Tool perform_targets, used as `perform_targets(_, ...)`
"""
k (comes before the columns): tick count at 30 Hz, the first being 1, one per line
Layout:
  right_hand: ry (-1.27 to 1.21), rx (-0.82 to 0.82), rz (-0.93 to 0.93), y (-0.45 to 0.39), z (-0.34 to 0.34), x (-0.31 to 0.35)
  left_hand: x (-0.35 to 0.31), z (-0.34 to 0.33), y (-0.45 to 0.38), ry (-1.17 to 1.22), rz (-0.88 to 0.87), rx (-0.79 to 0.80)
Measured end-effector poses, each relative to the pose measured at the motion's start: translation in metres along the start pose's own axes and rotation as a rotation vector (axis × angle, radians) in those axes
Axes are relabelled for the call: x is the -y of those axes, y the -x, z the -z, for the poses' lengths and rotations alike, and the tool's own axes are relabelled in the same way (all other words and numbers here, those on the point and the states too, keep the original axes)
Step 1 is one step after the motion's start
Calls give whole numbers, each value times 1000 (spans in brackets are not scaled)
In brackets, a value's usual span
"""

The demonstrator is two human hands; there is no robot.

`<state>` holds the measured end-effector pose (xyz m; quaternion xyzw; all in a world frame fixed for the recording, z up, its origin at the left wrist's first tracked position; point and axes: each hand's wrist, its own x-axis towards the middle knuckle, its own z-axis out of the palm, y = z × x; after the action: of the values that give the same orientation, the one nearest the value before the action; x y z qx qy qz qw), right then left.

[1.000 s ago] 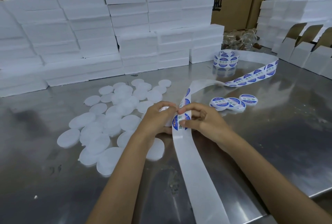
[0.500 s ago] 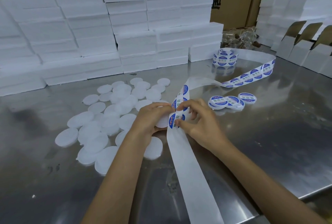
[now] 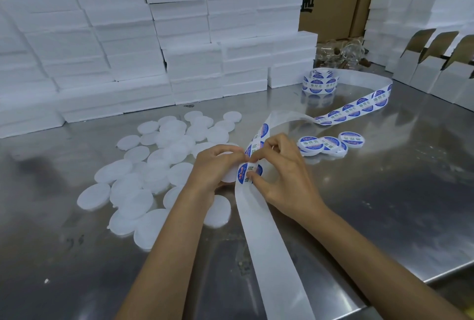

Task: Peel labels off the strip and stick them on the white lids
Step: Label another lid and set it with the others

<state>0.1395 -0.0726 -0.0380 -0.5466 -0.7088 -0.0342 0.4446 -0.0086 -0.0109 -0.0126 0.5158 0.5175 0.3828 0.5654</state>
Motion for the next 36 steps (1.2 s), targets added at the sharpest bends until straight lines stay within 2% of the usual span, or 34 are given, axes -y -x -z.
perform_targets(5, -22, 10, 42, 1, 0, 4, 1, 3, 2, 21, -16, -65)
perform_targets(9, -194, -7, 40, 1, 4, 11, 2, 2, 3, -45, -34, -100)
perform_targets(14, -479, -161, -121, -1, 13, 14, 2, 0, 0, -203, -53, -128)
perform_targets(17, -584, -218, -242, -12, 16, 13, -2, -1, -1, -343, -156, -285)
perform_targets(18, -621, -223, -278, -17, 17, 13, -5, -1, -1, -277, -181, -314)
perform_targets(20, -694, -214, -325, -29, 17, 14, -15, 1, 0, 47, -127, -274)
perform_targets(23, -804, -159, -368, -42, 10, 20, -23, 3, 4, 549, -12, -68)
perform_targets(26, -853, -160, -388, -43, -6, 28, -17, 2, 8, 773, 13, 91)
perform_targets(29, -821, -163, -397, -38, -18, 30, -17, 2, 9, 784, 2, 117)
perform_targets(36, -717, -155, -367, -35, -21, 27, -18, -4, 10, 579, -54, 117)
